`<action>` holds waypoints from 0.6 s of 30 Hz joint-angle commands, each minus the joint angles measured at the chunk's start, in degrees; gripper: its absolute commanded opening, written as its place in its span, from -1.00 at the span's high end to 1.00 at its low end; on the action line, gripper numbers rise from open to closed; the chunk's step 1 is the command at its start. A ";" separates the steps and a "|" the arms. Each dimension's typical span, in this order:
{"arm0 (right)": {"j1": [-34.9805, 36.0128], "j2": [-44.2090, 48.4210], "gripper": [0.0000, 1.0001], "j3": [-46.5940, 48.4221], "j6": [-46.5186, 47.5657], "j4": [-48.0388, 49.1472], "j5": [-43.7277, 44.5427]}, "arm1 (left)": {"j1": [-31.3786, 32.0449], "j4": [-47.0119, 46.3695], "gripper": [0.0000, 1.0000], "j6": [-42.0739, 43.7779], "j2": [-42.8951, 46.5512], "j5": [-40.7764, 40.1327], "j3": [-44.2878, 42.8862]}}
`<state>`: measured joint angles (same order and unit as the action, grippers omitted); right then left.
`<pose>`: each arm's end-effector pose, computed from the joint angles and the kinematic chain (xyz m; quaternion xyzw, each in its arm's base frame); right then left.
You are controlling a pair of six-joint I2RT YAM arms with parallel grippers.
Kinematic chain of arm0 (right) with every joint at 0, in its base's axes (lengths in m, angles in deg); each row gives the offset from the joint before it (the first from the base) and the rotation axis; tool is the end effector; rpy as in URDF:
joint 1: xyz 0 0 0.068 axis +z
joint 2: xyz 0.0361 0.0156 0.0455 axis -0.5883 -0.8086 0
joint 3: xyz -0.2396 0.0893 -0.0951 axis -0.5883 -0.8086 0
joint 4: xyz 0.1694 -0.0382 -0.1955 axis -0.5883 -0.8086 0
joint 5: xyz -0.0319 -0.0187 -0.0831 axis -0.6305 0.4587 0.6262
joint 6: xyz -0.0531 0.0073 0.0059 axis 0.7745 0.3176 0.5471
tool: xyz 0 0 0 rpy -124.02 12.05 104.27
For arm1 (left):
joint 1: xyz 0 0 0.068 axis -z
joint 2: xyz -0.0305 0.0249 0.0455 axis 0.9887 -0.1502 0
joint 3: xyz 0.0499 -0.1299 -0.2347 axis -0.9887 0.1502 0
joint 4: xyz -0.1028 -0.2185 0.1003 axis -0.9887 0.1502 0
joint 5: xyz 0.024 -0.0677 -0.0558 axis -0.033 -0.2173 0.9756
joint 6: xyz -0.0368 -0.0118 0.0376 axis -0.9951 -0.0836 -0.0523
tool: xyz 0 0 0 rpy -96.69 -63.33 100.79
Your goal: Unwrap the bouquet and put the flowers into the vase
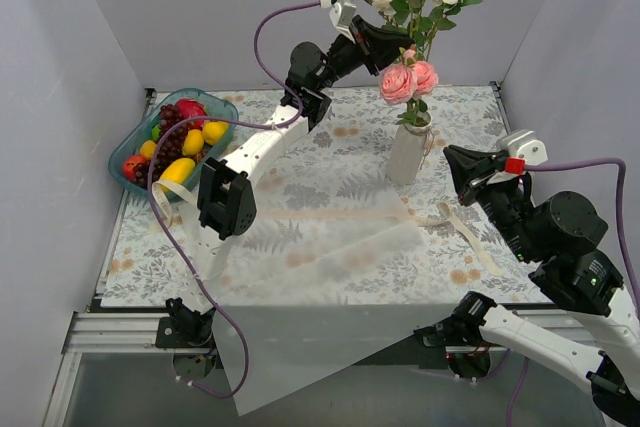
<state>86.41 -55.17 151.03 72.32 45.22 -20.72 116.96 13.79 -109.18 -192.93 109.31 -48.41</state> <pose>0.0647 0.0548 0.4626 -0.1611 0.6142 0.1402 0.7597 0.4138 -0.3202 0.4266 0.1069 0.5019 -0.7569 0.4048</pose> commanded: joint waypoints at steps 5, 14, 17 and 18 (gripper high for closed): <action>0.08 -1.00 0.68 -0.06 0.83 3.25 2.18 | 2.72 2.96 0.92 3.52 1.69 4.10 4.81; 0.08 -3.38 0.61 2.49 0.74 2.99 3.06 | 2.90 14.20 -0.96 17.14 4.50 3.14 3.86; 0.08 -4.43 0.58 3.63 0.74 2.81 3.24 | 2.64 17.37 -0.96 19.70 7.14 1.38 3.94; 0.08 -5.13 0.56 3.80 0.83 2.64 3.33 | 2.12 18.07 -0.96 19.79 7.93 1.20 4.03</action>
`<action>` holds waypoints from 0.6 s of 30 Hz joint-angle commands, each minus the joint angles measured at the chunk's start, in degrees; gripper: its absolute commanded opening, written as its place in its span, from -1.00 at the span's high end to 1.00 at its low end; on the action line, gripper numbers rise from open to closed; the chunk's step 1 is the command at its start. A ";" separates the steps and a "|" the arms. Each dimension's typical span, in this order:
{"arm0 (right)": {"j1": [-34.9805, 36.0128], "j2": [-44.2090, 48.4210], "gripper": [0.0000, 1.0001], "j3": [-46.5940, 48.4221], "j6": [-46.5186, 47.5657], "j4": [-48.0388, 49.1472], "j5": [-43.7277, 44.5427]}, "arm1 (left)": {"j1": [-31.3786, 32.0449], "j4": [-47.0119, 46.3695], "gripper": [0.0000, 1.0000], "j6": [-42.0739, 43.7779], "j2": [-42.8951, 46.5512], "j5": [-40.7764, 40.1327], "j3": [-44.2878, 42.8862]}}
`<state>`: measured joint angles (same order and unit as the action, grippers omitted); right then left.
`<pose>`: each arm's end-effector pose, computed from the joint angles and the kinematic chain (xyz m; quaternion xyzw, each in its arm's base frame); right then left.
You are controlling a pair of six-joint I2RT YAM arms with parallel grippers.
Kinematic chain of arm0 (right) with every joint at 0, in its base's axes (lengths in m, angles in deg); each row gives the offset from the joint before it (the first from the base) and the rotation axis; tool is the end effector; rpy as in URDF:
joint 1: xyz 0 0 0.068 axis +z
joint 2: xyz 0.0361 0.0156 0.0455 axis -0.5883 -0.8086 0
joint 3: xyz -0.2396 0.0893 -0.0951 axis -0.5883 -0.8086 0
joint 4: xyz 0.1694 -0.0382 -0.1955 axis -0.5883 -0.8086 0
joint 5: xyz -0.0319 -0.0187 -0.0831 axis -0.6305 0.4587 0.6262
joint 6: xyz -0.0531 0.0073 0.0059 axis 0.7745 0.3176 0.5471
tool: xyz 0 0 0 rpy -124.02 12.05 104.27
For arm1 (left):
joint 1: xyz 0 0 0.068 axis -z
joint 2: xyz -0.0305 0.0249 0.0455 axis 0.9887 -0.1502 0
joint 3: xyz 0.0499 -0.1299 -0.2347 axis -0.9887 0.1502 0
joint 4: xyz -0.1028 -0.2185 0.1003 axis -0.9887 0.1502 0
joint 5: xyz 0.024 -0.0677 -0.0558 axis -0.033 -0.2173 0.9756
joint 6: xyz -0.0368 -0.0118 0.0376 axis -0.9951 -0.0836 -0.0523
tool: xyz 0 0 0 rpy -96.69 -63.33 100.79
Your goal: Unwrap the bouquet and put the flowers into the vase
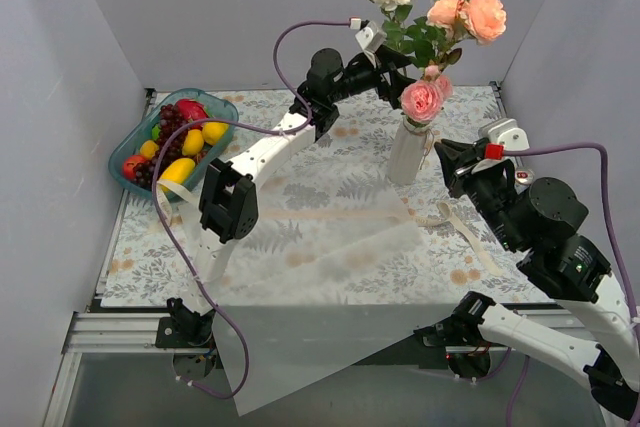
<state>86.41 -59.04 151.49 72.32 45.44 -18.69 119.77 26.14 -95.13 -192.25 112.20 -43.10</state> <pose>0.0792 0.0705 0.4602 -0.1621 0.6348 0.1183 0.7461 0.4072 -0.3496 0.3806 0.1584 0.5948 -0.6876 0.3851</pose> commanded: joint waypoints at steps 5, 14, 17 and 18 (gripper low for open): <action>0.08 -2.93 0.49 4.40 1.00 2.59 3.22 | -2.81 12.92 -0.97 8.98 13.75 -0.55 -0.23; -0.01 -10.14 0.01 7.74 -1.37 -3.11 4.46 | -11.24 29.00 -0.96 9.86 29.83 3.60 6.45; -0.01 -12.34 -0.06 8.88 -4.17 -5.40 4.46 | -12.83 39.80 -0.96 16.17 36.25 -2.10 10.40; -0.01 -12.60 -0.10 8.88 -5.92 -6.19 4.37 | -12.92 42.53 -0.96 18.02 39.31 -4.30 11.89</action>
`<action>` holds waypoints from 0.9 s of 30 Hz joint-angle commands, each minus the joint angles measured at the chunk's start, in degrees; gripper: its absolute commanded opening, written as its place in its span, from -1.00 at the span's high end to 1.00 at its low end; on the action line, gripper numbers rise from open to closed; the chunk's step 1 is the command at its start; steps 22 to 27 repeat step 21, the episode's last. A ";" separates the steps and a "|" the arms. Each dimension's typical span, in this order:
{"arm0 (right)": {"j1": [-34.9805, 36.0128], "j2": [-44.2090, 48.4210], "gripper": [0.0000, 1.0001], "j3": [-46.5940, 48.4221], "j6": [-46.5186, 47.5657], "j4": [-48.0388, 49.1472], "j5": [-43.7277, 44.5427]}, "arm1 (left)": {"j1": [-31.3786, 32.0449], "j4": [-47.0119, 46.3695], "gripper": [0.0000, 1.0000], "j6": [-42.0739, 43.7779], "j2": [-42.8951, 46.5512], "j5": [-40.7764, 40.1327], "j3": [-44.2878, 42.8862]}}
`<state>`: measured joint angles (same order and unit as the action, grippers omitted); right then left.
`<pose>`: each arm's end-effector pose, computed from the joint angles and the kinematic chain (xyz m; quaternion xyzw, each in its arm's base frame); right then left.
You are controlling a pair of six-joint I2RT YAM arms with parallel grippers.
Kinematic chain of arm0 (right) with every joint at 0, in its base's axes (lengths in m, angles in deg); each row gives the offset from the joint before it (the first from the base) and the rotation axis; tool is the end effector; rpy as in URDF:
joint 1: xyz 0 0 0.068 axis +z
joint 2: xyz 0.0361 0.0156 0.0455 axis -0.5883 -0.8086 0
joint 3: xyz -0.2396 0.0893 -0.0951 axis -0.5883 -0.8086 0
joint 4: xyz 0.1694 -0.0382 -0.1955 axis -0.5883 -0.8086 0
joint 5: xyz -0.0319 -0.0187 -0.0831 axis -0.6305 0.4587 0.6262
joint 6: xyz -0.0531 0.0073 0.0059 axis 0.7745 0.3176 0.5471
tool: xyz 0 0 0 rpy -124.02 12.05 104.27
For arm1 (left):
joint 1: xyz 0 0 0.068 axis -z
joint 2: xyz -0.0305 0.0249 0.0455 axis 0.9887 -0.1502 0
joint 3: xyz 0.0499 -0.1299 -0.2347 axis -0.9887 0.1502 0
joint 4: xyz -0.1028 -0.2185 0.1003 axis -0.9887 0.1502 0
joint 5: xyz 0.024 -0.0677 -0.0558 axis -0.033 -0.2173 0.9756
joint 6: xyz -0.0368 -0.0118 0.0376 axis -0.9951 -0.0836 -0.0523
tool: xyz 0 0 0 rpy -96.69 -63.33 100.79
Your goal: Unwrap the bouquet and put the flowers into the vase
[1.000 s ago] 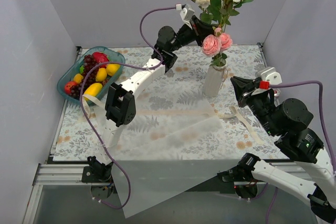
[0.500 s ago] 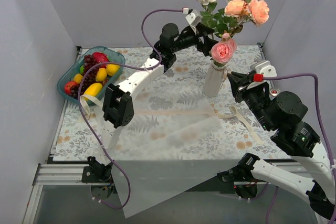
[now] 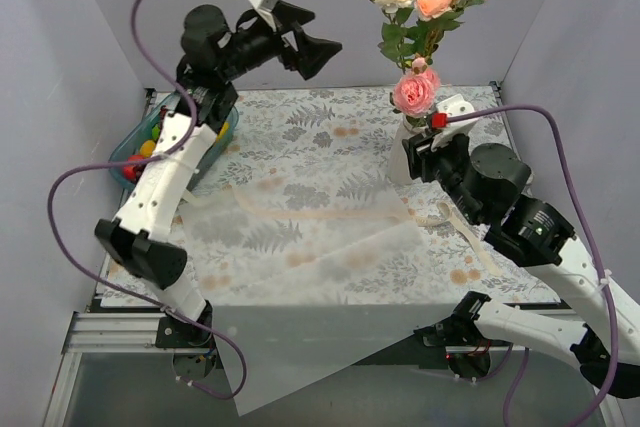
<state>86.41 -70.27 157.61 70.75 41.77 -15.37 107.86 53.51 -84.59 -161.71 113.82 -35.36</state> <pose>0.1125 0.1079 0.4640 -0.1707 0.6844 0.0778 0.7046 0.3294 -0.1885 0.5240 0.1496 0.6241 -0.5985 0.4794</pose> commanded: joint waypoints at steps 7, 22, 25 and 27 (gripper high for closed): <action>-0.01 -3.65 -0.42 1.01 -16.04 -12.10 -2.91 | -5.22 33.90 -0.96 11.82 19.24 -15.87 19.97; -0.01 2.50 -0.89 -3.74 -27.83 -19.40 -3.78 | -13.67 37.43 -0.96 -0.40 25.23 -20.44 33.25; -0.01 2.50 -0.89 -3.74 -27.83 -19.40 -3.78 | -13.67 37.43 -0.96 -0.40 25.23 -20.44 33.25; -0.01 2.50 -0.89 -3.74 -27.83 -19.40 -3.78 | -13.67 37.43 -0.96 -0.40 25.23 -20.44 33.25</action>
